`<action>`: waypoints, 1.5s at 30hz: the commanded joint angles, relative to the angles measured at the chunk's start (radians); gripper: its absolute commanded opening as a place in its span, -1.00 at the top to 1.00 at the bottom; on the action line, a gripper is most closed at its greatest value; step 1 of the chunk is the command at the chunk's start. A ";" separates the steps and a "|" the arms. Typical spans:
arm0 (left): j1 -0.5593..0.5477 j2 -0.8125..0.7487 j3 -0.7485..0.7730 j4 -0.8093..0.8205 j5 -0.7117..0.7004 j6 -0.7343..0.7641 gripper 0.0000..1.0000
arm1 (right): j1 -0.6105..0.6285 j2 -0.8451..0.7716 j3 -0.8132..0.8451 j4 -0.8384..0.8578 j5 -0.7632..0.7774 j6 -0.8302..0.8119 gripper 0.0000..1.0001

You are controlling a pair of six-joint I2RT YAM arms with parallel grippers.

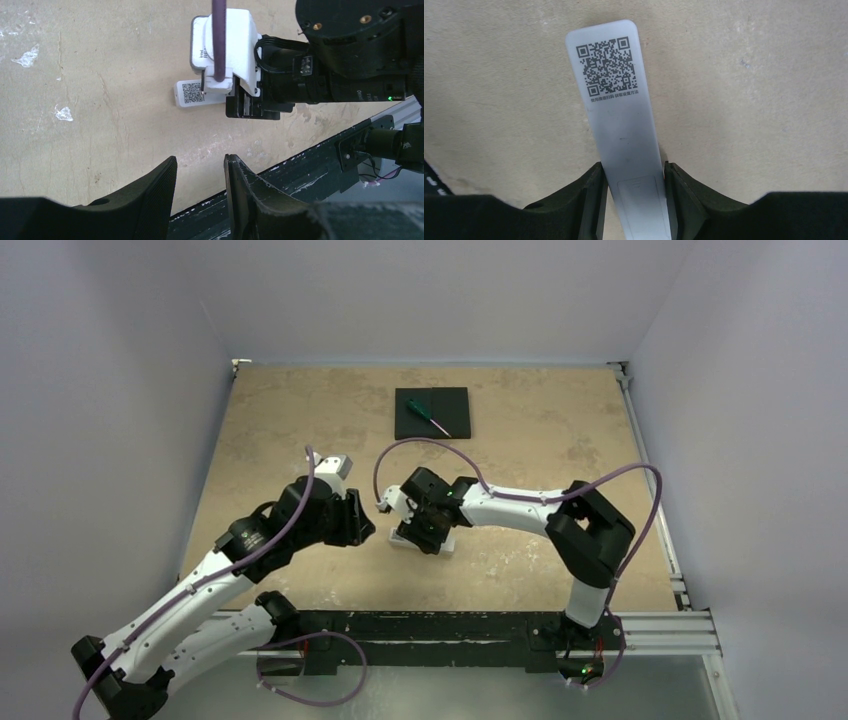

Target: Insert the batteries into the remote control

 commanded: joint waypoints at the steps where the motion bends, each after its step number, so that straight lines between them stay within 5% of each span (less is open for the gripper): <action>1: -0.002 -0.017 -0.005 0.026 0.023 0.001 0.19 | 0.002 -0.087 -0.024 0.029 -0.045 0.152 1.00; 14: 0.000 -0.176 -0.147 0.191 0.190 -0.123 -0.05 | 0.001 -0.369 -0.288 0.288 -0.229 0.430 1.00; 29: 0.000 -0.215 -0.256 0.401 0.350 -0.204 -0.06 | 0.001 -0.689 -0.534 0.633 -0.370 0.774 1.00; 45: 0.000 -0.196 -0.305 0.665 0.505 -0.297 -0.07 | 0.001 -0.745 -0.719 1.213 -0.474 1.163 1.00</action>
